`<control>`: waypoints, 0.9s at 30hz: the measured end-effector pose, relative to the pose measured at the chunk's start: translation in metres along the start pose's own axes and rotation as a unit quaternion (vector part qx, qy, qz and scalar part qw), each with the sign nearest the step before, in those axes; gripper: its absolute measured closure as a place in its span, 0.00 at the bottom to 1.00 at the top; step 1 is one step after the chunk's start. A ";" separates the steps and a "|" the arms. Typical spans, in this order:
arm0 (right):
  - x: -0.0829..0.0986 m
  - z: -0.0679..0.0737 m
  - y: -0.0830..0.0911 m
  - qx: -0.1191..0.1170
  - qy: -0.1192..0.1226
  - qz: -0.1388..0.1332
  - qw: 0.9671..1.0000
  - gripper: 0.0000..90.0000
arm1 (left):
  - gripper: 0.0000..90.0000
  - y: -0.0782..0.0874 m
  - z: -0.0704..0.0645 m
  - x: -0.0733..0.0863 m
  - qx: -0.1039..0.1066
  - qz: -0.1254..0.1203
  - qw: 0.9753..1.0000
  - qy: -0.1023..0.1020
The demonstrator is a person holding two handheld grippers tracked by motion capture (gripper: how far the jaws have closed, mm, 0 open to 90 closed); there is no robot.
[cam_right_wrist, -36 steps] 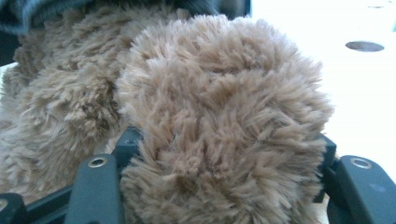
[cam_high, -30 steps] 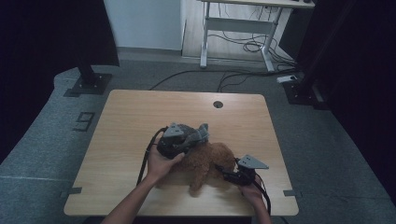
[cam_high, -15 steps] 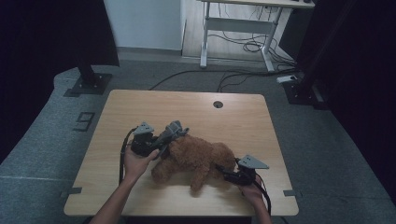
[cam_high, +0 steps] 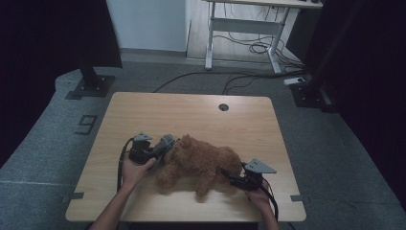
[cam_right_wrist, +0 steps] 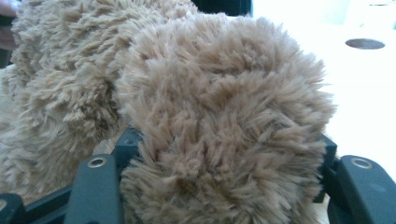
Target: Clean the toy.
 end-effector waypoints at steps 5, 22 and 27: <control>0.000 0.000 0.000 0.000 -0.001 0.001 1.000 0.40 | 0.86 0.025 -0.039 -0.021 0.040 -0.046 0.997 -0.039; -0.003 0.002 0.003 -0.005 0.013 0.009 1.000 0.27 | 0.85 -0.027 -0.118 -0.044 0.064 0.015 0.992 -0.109; -0.012 0.005 0.005 -0.009 0.002 0.026 1.000 0.13 | 0.85 -0.020 -0.112 -0.024 0.070 0.012 0.991 -0.118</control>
Point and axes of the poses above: each handheld gripper's, and its own axes: y roughly backward along the jaws, x roughly out of its underside, z roughly to its left, the point moved 2 cm from there along -y, roughly forward along the jaws, and after that the axes turned 15 degrees about y, right-handed, at the moved point
